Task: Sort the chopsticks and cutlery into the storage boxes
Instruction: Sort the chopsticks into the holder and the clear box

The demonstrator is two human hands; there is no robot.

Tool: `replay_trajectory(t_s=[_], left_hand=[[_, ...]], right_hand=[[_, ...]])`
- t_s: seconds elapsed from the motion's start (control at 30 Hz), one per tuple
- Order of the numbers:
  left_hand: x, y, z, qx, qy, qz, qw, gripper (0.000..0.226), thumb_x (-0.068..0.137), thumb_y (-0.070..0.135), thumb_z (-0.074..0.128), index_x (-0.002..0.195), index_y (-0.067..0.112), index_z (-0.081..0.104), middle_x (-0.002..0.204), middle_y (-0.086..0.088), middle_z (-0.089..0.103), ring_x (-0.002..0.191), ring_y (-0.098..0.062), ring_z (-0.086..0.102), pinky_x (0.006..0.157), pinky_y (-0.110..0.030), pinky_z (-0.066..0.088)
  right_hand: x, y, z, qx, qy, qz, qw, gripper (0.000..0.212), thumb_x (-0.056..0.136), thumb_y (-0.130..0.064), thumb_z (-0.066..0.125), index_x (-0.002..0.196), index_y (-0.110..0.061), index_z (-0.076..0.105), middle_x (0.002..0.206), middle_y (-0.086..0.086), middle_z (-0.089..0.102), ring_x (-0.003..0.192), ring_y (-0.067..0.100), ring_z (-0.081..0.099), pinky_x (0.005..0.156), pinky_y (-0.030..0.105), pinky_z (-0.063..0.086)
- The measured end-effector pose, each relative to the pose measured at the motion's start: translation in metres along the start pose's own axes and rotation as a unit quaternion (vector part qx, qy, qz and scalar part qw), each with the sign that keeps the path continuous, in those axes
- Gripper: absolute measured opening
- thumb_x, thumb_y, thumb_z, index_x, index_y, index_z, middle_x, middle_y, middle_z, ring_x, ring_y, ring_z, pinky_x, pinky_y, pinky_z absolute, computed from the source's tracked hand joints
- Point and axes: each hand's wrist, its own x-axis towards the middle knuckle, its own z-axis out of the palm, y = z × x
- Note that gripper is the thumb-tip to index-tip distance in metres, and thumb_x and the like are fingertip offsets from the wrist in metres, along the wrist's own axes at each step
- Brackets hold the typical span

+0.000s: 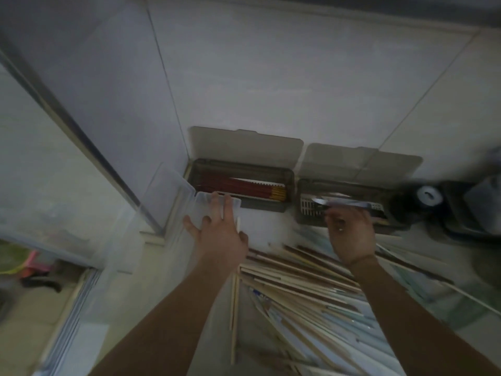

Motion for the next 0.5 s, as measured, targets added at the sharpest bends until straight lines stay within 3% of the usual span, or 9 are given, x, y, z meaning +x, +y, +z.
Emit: replay_trajectory(t_s=[0.13,0.27,0.37,0.5], left_hand=[[0.000,-0.001,0.002,0.008,0.011,0.002,1.000,0.090,0.080,0.052,0.052,0.149,0.024,0.002,0.159,-0.005,0.001,0.116,-0.031,0.052,0.105,-0.069,0.003],[0.001,0.000,0.004,0.013,0.015,0.001,1.000,0.091,0.078,0.052,0.055,0.149,0.023,0.005,0.159,-0.007,0.004,0.116,-0.032,0.053,0.105,-0.070,0.005],[0.003,0.000,0.005,0.013,0.024,0.000,1.000,0.091,0.076,0.051,0.057,0.148,0.023,0.009,0.158,-0.007,0.008,0.117,-0.033,0.053,0.104,-0.069,0.009],[0.004,-0.001,0.006,0.018,0.030,-0.001,0.999,0.090,0.074,0.051,0.057,0.147,0.024,0.012,0.157,-0.006,0.010,0.111,-0.034,0.057,0.103,-0.069,0.011]], right_hand=[[-0.070,0.054,-0.032,-0.059,0.024,0.034,0.997,0.011,0.081,-0.009,0.071,0.086,-0.019,0.072,0.089,0.004,0.071,0.083,0.030,0.060,0.078,0.035,0.046],[-0.134,0.091,-0.054,-0.115,-0.021,0.032,0.993,0.021,0.070,-0.004,0.079,0.085,-0.017,0.074,0.087,0.005,0.071,0.081,0.035,0.059,0.066,0.039,0.052],[-0.156,0.102,-0.065,-0.158,-0.066,0.056,0.984,0.028,0.060,-0.002,0.086,0.082,-0.016,0.076,0.087,0.008,0.071,0.082,0.040,0.059,0.066,0.043,0.054],[-0.162,0.101,-0.067,-0.167,-0.068,0.083,0.980,0.029,0.057,-0.003,0.087,0.081,-0.016,0.077,0.086,0.006,0.072,0.083,0.041,0.060,0.064,0.043,0.055]])
